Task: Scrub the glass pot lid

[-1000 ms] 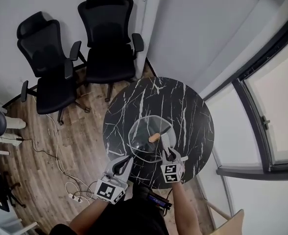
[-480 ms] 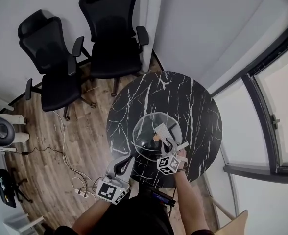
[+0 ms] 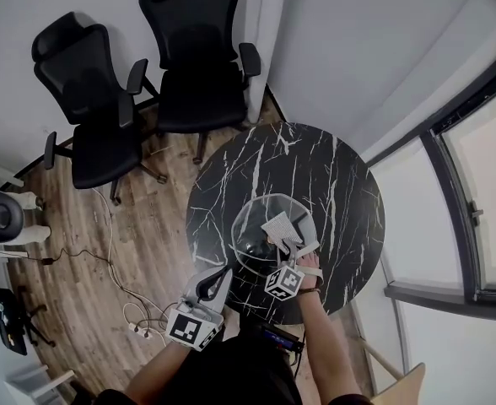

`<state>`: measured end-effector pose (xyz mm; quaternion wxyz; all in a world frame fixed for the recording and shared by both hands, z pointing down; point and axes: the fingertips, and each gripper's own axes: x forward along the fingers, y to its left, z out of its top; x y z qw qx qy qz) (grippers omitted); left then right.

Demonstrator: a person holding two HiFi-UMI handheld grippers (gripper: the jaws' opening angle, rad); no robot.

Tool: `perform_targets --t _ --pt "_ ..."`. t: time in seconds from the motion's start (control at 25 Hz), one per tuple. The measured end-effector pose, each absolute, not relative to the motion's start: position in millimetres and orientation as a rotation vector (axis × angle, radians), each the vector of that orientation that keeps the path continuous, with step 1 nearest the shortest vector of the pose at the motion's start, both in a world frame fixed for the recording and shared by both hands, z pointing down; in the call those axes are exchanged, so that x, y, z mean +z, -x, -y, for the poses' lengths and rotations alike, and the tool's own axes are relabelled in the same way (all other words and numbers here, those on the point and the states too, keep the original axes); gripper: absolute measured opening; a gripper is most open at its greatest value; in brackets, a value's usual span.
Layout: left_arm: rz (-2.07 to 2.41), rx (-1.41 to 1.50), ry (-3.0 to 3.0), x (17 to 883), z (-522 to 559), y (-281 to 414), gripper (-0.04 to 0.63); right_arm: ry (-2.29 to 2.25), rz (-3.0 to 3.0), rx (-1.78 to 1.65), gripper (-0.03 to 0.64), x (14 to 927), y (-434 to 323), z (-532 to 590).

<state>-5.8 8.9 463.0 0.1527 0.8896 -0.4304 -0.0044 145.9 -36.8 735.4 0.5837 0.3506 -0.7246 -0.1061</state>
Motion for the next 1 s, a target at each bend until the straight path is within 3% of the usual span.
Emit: perform_targets --t 0.6,0.8,1.0 --pt "1.236 -0.05 -2.543 455 -21 29 0.0 -0.744 1.782 -0.057 0.077 742 -106 8" --pt "1.249 -0.066 -2.544 451 -29 39 0.0 -0.836 2.013 0.285 0.075 722 -81 -5" --pt "1.264 -0.083 -2.548 444 -38 51 0.0 -1.002 2.482 0.689 0.072 627 -57 -9"
